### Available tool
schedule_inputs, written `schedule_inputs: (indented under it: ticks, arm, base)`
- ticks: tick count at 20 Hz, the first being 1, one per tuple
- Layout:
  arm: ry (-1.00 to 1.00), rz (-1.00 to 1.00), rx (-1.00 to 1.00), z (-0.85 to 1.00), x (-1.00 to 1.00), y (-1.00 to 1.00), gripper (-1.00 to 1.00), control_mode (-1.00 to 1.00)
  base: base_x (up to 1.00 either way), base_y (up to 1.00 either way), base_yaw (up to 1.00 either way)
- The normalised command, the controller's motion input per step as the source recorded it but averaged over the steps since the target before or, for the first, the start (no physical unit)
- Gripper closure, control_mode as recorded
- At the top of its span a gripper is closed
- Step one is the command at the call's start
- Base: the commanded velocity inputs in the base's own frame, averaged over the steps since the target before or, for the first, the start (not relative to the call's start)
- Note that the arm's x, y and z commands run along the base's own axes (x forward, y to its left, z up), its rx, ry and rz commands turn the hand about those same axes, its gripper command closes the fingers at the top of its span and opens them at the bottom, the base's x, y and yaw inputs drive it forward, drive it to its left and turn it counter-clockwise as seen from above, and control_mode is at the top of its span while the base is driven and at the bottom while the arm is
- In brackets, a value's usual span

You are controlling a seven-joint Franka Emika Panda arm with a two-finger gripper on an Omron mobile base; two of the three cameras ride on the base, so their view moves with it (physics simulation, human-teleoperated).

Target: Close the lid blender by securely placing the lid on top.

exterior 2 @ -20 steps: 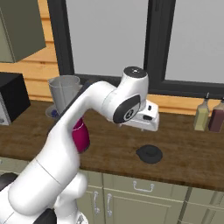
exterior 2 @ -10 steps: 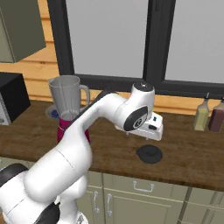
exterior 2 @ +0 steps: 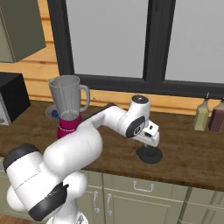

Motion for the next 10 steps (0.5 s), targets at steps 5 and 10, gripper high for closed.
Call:
schedule_inputs:
  ticks: [5, 10]
  arm:
    - [0.04, -0.2, 0.01, -0.54, 0.28, -0.5, -1.0, -1.0]
    - [0.08, -0.14, 0.06, -0.11, 0.0, -0.41, -1.0, -1.0]
  base:
    - [0.0, 0.0, 0.0]
    - [0.0, 0.0, 0.0]
